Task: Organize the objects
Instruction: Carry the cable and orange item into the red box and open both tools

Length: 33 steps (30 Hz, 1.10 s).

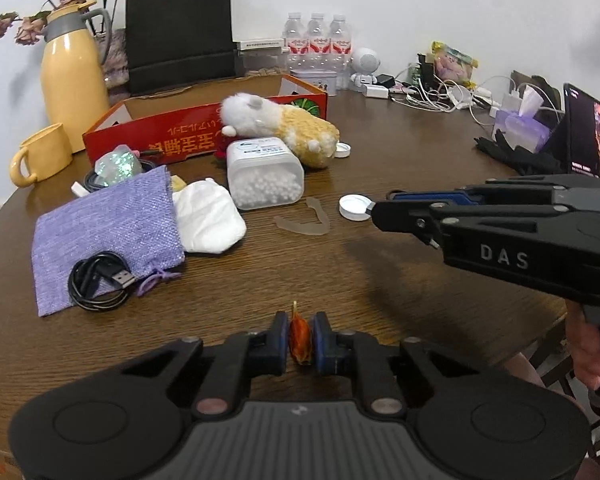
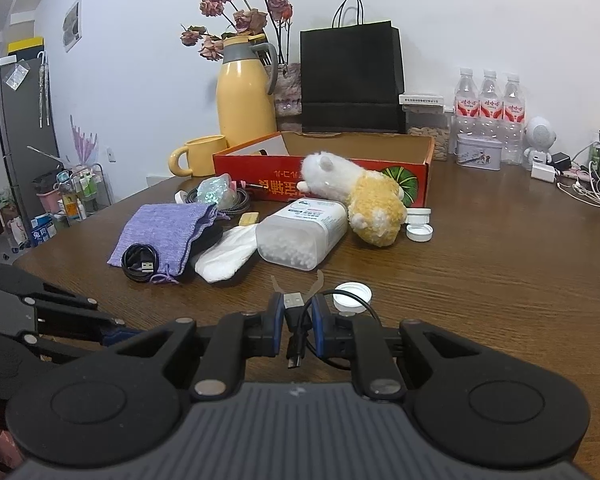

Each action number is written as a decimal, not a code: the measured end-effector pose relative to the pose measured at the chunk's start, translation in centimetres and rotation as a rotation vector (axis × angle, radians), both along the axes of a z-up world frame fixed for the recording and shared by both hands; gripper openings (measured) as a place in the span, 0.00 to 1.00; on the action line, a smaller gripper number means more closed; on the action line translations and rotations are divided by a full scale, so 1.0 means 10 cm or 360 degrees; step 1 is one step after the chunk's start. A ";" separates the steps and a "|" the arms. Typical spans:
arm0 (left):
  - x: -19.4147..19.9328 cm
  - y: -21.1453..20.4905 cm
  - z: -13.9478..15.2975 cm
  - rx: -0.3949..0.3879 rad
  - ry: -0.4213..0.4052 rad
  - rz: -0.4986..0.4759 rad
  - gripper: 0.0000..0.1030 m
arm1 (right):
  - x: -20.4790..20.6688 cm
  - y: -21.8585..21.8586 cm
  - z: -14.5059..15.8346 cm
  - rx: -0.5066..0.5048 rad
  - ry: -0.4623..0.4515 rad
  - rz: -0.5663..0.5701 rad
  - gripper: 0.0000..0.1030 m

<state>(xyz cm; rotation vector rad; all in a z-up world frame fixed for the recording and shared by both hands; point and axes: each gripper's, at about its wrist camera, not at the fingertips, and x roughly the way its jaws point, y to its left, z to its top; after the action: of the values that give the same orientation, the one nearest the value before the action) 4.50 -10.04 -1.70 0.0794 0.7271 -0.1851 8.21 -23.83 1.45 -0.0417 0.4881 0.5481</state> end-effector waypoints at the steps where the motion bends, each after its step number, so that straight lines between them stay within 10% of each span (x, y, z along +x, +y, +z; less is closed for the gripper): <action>1: 0.01 0.02 0.01 -0.0009 -0.0004 0.0012 0.11 | 0.00 0.00 0.01 -0.0001 -0.0004 0.0002 0.15; 33: 0.78 0.51 0.70 -0.0081 -0.0391 0.0197 0.11 | 0.64 0.30 0.47 -0.0006 -0.0169 -0.0098 0.15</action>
<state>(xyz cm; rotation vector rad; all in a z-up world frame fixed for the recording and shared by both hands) 12.33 -4.97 5.26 0.0077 0.4804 -0.0734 14.60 -20.86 6.16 -0.0587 0.3859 0.4821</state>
